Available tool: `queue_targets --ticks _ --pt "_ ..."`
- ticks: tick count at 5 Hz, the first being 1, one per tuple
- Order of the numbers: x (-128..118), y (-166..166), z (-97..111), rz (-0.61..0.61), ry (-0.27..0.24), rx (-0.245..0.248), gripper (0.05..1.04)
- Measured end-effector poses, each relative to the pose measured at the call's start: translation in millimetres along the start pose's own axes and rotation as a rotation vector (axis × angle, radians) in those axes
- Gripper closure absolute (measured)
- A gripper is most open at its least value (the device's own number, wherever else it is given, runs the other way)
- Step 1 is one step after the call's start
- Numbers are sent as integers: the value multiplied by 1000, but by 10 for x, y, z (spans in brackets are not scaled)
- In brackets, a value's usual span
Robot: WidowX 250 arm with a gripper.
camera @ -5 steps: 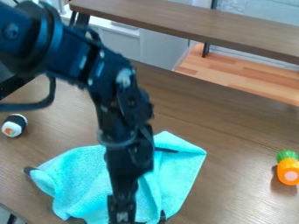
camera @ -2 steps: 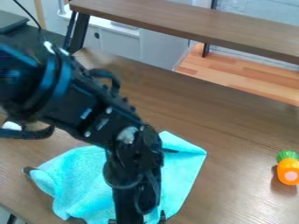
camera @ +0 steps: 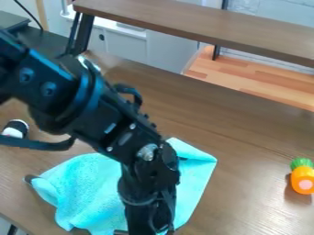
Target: Unfold the blue cloth with a corn figure on it from bottom right to top left
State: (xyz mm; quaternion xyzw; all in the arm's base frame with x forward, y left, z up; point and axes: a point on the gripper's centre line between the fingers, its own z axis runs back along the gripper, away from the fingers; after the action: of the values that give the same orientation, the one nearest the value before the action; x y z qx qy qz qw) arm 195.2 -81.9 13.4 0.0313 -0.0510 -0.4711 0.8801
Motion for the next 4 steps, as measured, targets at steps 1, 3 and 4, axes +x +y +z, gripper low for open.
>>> queue_targets --ticks 1,3,4 --pt "35 -57 -87 -29 14 6 386" --pt "39 -59 -189 -31 36 36 942" --pt "21 -22 -191 -15 39 64 1008"
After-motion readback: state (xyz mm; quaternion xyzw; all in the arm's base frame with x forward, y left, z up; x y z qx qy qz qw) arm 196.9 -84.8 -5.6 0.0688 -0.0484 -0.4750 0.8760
